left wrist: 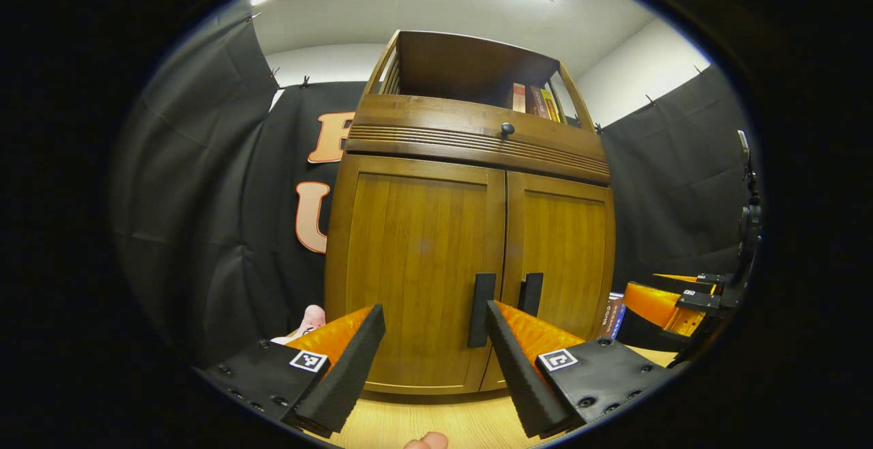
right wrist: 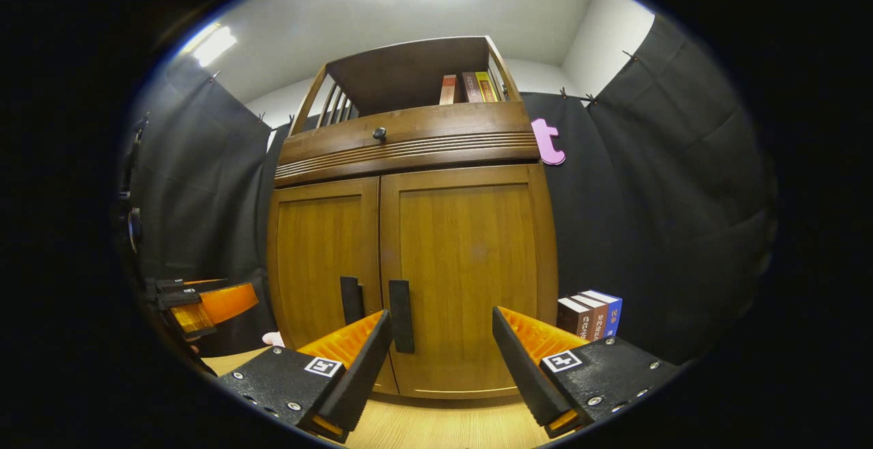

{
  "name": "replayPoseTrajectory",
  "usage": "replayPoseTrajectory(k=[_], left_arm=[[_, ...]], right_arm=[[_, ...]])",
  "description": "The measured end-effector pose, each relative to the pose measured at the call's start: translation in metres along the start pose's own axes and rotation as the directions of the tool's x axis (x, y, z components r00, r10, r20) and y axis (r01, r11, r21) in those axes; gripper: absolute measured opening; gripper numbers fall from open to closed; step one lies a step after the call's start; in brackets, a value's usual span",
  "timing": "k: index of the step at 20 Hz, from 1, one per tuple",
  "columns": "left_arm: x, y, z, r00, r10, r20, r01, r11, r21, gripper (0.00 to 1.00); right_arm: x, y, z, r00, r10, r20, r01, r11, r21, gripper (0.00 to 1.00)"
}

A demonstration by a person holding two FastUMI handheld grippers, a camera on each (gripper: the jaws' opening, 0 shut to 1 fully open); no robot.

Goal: Open the right door of the double-door shoe cabinet with the right hand, and open the left door with the left hand.

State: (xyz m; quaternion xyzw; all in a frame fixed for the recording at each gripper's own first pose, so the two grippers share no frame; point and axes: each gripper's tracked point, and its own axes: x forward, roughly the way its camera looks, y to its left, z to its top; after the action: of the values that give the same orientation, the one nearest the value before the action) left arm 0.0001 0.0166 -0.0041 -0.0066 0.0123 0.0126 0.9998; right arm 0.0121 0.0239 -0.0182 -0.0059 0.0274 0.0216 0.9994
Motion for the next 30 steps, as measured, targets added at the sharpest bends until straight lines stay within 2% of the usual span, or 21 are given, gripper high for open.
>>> replayPoseTrajectory(k=[1, 2, 3, 4, 5, 9, 13, 14, 17, 20, 21, 22, 23, 24, 27, 28, 30], left_arm=[[0.001, 0.0, 0.001, 1.0, 0.002, 0.004, -0.002, 1.0, -0.002, 0.96], [0.0, 0.001, 0.003, 1.0, 0.005, 0.009, -0.005, 1.0, -0.001, 0.92], [-0.002, 0.002, 0.004, 1.0, 0.009, 0.014, -0.009, 1.0, 0.001, 0.92], [-0.002, 0.003, 0.005, 1.0, 0.013, 0.017, -0.013, 1.0, 0.004, 0.96], [-0.002, 0.003, 0.004, 1.0, 0.016, 0.017, -0.016, 1.0, 0.008, 0.92], [-0.001, 0.0, -0.001, 1.0, 0.011, 0.007, -0.011, 1.0, 0.011, 0.93], [-0.003, -0.001, -0.014, 1.0, 0.005, -0.016, -0.005, 1.0, 0.002, 1.0], [-0.004, -0.002, -0.017, 1.0, 0.001, -0.022, -0.001, 1.0, -0.006, 0.96], [-0.005, 0.0, -0.024, 0.999, -0.009, -0.038, 0.008, 1.0, -0.023, 0.96], [-0.006, 0.003, -0.026, 0.999, -0.014, -0.04, 0.013, 1.0, -0.025, 0.96], [-0.006, 0.006, -0.027, 0.999, -0.006, -0.036, 0.005, 1.0, -0.018, 0.92], [-0.007, 0.01, -0.026, 0.999, 0.003, -0.034, -0.004, 1.0, -0.012, 0.92], [-0.007, 0.01, -0.027, 0.999, 0.007, -0.034, -0.007, 1.0, -0.011, 0.92], [-0.007, 0.01, -0.027, 0.999, 0.007, -0.037, -0.007, 1.0, -0.012, 1.0], [-0.006, 0.015, -0.031, 0.999, 0.012, -0.041, -0.013, 1.0, -0.012, 0.96], [-0.007, 0.015, -0.031, 0.999, 0.015, -0.042, -0.015, 1.0, -0.015, 1.0], [-0.006, 0.017, -0.036, 0.999, 0.017, -0.046, -0.018, 0.999, -0.027, 0.96]], right_arm=[[0.002, 0.001, -0.001, 1.0, 0.003, -0.004, -0.003, 1.0, -0.003, 0.91], [0.003, 0.001, -0.003, 1.0, 0.002, -0.005, -0.002, 1.0, -0.009, 0.91], [0.007, 0.003, -0.005, 1.0, 0.0, -0.009, 0.0, 1.0, -0.011, 0.91], [0.013, 0.004, -0.007, 1.0, 0.0, -0.012, 0.0, 1.0, -0.01, 0.91], [0.021, 0.008, -0.01, 1.0, 0.004, -0.016, -0.004, 1.0, -0.005, 0.91], [0.059, 0.019, -0.03, 0.997, 0.025, -0.066, -0.024, 1.0, 0.016, 0.91], [0.106, 0.035, -0.056, 0.992, 0.067, -0.111, -0.062, 0.997, 0.05, 0.91], [0.118, 0.033, -0.059, 0.993, 0.054, -0.106, -0.048, 0.997, 0.056, 0.91], [0.145, 0.026, -0.064, 0.995, 0.04, -0.094, -0.035, 0.998, 0.055, 0.91], [0.157, 0.036, -0.067, 0.992, 0.085, -0.096, -0.076, 0.992, 0.098, 0.92], [0.16, 0.036, -0.067, 0.992, 0.083, -0.096, -0.073, 0.993, 0.097, 0.98], [0.164, 0.037, -0.069, 0.992, 0.074, -0.102, -0.066, 0.994, 0.083, 0.98], [0.166, 0.04, -0.071, 0.991, 0.077, -0.113, -0.07, 0.995, 0.068, 0.91], [0.17, 0.042, -0.073, 0.99, 0.073, -0.118, -0.067, 0.996, 0.05, 0.9], [0.176, 0.041, -0.076, 0.993, 0.03, -0.116, -0.035, 0.999, -0.038, 0.81], [0.177, 0.043, -0.076, 0.993, 0.031, -0.115, -0.039, 0.996, -0.074, 0.77], [0.179, 0.051, -0.073, 0.992, 0.049, -0.113, -0.063, 0.99, -0.123, 0.67]])
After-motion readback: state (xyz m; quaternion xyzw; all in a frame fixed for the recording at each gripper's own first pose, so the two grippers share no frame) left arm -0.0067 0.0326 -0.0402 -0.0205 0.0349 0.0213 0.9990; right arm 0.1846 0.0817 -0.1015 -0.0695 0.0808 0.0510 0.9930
